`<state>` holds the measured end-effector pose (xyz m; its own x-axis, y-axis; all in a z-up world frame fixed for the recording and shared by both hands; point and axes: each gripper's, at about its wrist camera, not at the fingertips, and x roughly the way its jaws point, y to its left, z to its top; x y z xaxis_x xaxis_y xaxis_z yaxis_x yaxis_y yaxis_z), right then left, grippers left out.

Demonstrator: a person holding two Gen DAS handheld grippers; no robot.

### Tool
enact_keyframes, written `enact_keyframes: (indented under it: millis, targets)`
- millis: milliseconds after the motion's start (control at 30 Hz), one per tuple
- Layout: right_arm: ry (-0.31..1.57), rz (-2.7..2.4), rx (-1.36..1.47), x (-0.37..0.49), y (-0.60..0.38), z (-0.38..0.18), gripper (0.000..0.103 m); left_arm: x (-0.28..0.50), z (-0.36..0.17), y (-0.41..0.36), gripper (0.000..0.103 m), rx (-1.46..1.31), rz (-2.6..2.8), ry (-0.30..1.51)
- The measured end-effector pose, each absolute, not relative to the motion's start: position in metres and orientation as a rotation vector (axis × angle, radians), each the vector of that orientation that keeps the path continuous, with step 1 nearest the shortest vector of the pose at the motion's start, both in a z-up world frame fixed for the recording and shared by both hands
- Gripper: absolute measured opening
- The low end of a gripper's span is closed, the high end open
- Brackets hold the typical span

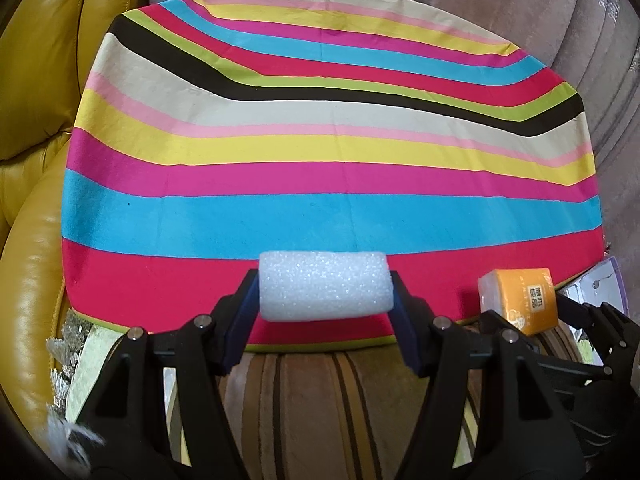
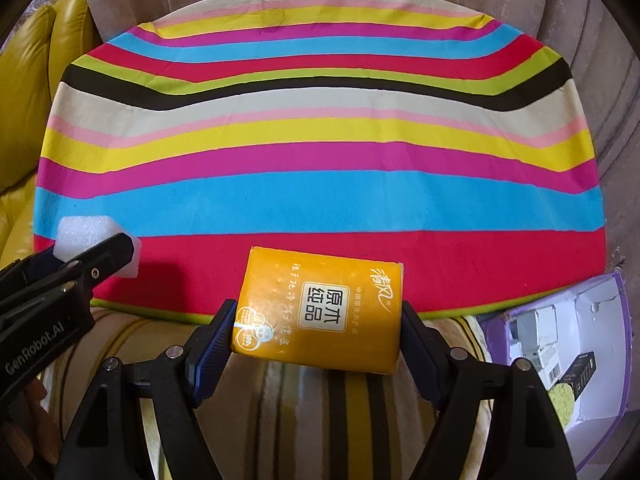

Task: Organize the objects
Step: 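Lift both held items and carry them toward the purple-rimmed box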

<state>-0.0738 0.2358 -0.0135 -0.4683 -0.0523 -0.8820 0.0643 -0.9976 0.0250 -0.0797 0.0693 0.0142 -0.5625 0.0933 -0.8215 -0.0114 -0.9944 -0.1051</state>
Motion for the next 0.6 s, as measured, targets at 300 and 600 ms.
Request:
enact_keyframes:
  millis: [300, 600]
  targets:
    - [0.052, -2.592, 1.623, -0.072, 0.233, -0.02, 0.076, -0.071, 0.012, 0.073, 0.065, -1.479, 2.691, -0.137]
    - [0.075, -2.567, 1.645, -0.079, 0.231, -0.024, 0.076, -0.077, 0.003, 0.068, 0.065, -1.545, 2.637, -0.219]
